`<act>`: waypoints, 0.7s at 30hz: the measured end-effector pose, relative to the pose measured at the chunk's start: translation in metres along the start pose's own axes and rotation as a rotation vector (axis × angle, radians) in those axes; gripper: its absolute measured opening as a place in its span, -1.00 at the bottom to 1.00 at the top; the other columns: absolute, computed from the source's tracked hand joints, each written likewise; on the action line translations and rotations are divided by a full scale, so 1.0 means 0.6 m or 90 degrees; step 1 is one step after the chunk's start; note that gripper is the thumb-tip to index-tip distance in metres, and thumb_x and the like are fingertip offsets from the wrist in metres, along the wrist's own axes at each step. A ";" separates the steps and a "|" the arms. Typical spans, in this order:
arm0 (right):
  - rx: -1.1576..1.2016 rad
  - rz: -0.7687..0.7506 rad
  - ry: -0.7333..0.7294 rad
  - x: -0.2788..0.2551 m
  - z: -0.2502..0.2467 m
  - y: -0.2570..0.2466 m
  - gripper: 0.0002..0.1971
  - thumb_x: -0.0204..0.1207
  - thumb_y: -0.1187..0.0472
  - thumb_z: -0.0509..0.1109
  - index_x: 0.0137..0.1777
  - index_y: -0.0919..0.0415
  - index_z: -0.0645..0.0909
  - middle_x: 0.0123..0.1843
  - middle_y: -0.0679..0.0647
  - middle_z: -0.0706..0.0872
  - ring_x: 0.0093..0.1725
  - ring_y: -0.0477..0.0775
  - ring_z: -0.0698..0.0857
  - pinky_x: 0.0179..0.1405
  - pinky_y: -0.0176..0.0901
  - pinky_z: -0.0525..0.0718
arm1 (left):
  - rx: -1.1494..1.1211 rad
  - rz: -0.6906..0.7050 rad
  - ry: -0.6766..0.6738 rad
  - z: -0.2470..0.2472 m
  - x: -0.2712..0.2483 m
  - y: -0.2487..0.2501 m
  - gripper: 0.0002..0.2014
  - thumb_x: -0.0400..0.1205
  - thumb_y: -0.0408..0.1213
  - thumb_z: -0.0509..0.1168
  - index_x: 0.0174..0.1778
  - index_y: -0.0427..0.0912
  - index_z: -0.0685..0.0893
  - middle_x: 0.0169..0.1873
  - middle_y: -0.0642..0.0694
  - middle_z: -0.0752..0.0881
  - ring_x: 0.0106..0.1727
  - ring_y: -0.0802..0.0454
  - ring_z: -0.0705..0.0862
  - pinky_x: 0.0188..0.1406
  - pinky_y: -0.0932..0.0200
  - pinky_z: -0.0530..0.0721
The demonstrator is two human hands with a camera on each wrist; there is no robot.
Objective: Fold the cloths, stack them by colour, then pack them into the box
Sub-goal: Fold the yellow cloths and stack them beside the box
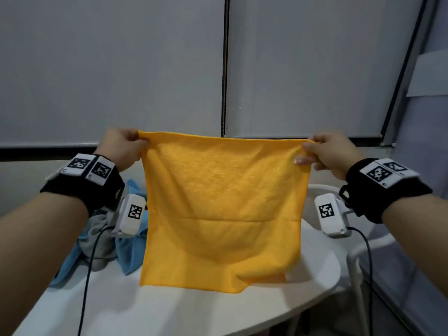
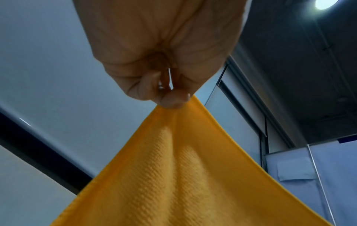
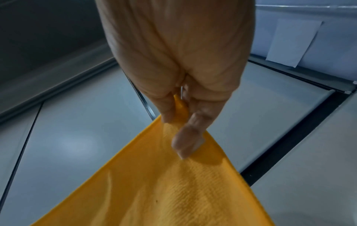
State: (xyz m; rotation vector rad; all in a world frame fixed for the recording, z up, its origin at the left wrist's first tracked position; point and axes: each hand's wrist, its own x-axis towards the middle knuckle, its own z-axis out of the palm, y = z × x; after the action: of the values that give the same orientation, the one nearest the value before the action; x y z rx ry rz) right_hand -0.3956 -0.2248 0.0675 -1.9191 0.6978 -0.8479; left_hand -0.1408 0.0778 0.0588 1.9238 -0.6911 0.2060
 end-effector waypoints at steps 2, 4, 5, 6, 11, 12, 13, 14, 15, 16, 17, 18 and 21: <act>0.056 -0.017 -0.019 -0.002 0.006 0.009 -0.83 0.69 0.30 0.21 -0.15 0.18 0.50 -0.07 0.30 0.67 -0.41 -0.06 0.80 -0.56 -0.28 0.69 | -0.034 0.018 0.001 -0.003 -0.003 -0.004 -0.73 0.57 -0.52 0.18 -0.19 -0.10 0.72 -0.40 -0.14 0.62 -0.40 -0.02 0.51 -0.40 0.23 0.56; 0.095 -0.028 -0.040 -0.011 0.010 0.014 -0.83 0.72 0.30 0.17 -0.13 0.19 0.48 -0.07 0.35 0.69 -0.33 -0.02 0.82 -0.43 -0.18 0.79 | -0.080 0.024 0.005 -0.013 -0.010 -0.001 -0.69 0.59 -0.57 0.14 -0.22 -0.10 0.67 -0.33 -0.13 0.63 -0.40 0.02 0.52 -0.54 0.39 0.54; 0.109 -0.032 -0.049 -0.016 0.010 0.015 -0.83 0.73 0.28 0.15 -0.12 0.19 0.48 -0.07 0.35 0.70 -0.30 0.00 0.82 -0.39 -0.15 0.80 | -0.106 0.026 0.002 -0.019 -0.012 0.000 -0.69 0.61 -0.58 0.13 -0.25 -0.10 0.63 -0.30 -0.14 0.63 -0.39 0.02 0.54 -0.48 0.35 0.58; 0.127 -0.040 -0.056 -0.021 0.010 0.014 -0.83 0.73 0.27 0.14 -0.10 0.20 0.47 -0.09 0.35 0.71 -0.27 0.02 0.83 -0.37 -0.12 0.81 | -0.134 0.031 -0.002 -0.026 -0.014 0.002 -0.69 0.62 -0.58 0.13 -0.27 -0.09 0.60 -0.30 -0.14 0.62 -0.39 0.03 0.57 -0.35 0.25 0.63; 0.216 -0.107 -0.063 -0.046 -0.006 -0.022 -0.81 0.74 0.26 0.10 -0.11 0.17 0.44 -0.16 0.26 0.76 -0.17 0.03 0.83 -0.29 -0.08 0.81 | -0.197 0.118 0.027 -0.074 -0.023 0.021 -0.68 0.65 -0.49 0.16 -0.30 0.02 0.54 -0.56 0.09 0.63 -0.58 0.21 0.63 -0.53 0.34 0.62; 0.239 -0.127 -0.059 -0.049 -0.011 -0.035 -0.82 0.74 0.27 0.10 -0.12 0.15 0.43 -0.23 0.20 0.78 -0.22 0.00 0.83 -0.31 -0.11 0.81 | -0.203 0.150 0.032 -0.084 -0.022 0.028 -0.69 0.66 -0.45 0.17 -0.31 0.03 0.55 -0.59 0.10 0.62 -0.60 0.21 0.61 -0.59 0.36 0.56; 0.256 -0.146 -0.051 -0.053 -0.018 -0.048 -0.82 0.73 0.27 0.11 -0.12 0.13 0.42 -0.30 0.16 0.79 -0.25 -0.03 0.83 -0.33 -0.15 0.81 | -0.210 0.176 0.034 -0.094 -0.021 0.036 -0.68 0.68 -0.42 0.17 -0.33 0.05 0.57 -0.61 0.12 0.61 -0.62 0.21 0.59 -0.63 0.37 0.52; 0.263 -0.163 -0.039 -0.055 -0.025 -0.061 -0.84 0.73 0.27 0.12 -0.11 0.12 0.42 -0.33 0.12 0.80 -0.26 -0.05 0.82 -0.35 -0.20 0.79 | -0.221 0.196 0.037 -0.102 -0.017 0.043 -0.66 0.70 -0.38 0.18 -0.36 0.06 0.60 -0.61 0.13 0.59 -0.65 0.22 0.56 -0.65 0.37 0.50; 0.262 -0.183 -0.026 -0.058 -0.031 -0.072 -0.86 0.72 0.26 0.14 -0.09 0.11 0.43 -0.34 0.09 0.80 -0.27 -0.06 0.82 -0.37 -0.24 0.78 | -0.235 0.211 0.042 -0.110 -0.014 0.048 -0.64 0.70 -0.36 0.18 -0.39 0.08 0.61 -0.62 0.13 0.57 -0.67 0.22 0.52 -0.67 0.37 0.48; 0.268 -0.204 -0.016 -0.058 -0.038 -0.080 -0.87 0.71 0.25 0.16 -0.08 0.10 0.45 -0.35 0.07 0.79 -0.28 -0.08 0.82 -0.38 -0.27 0.76 | -0.255 0.223 0.048 -0.117 -0.010 0.054 -0.64 0.70 -0.35 0.19 -0.39 0.08 0.60 -0.62 0.14 0.55 -0.67 0.23 0.49 -0.69 0.37 0.46; 0.277 -0.225 -0.010 -0.056 -0.042 -0.087 -0.88 0.71 0.24 0.18 -0.07 0.09 0.46 -0.37 0.05 0.78 -0.31 -0.10 0.81 -0.40 -0.30 0.74 | -0.273 0.230 0.055 -0.122 -0.006 0.059 -0.67 0.69 -0.34 0.19 -0.37 0.08 0.58 -0.61 0.15 0.53 -0.66 0.23 0.47 -0.71 0.38 0.43; 0.284 -0.241 -0.010 -0.053 -0.043 -0.092 -0.89 0.70 0.24 0.19 -0.07 0.08 0.46 -0.39 0.03 0.77 -0.34 -0.12 0.80 -0.43 -0.32 0.72 | -0.283 0.234 0.059 -0.127 -0.001 0.061 -0.71 0.68 -0.32 0.20 -0.34 0.07 0.56 -0.60 0.15 0.52 -0.64 0.24 0.46 -0.72 0.37 0.39; 0.294 -0.236 -0.019 -0.034 -0.022 -0.090 -0.88 0.70 0.25 0.20 -0.07 0.07 0.45 -0.45 -0.01 0.74 -0.37 -0.14 0.79 -0.46 -0.36 0.69 | -0.258 0.200 0.068 -0.121 0.024 0.049 -0.82 0.61 -0.28 0.23 -0.28 0.07 0.55 -0.53 0.10 0.49 -0.58 0.20 0.44 -0.71 0.33 0.35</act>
State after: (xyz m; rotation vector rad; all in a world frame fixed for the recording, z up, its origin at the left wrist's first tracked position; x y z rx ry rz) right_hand -0.4115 -0.1925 0.1149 -1.6504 0.1038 -1.0957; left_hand -0.1337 0.1272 0.1206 1.4052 -0.8875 0.3337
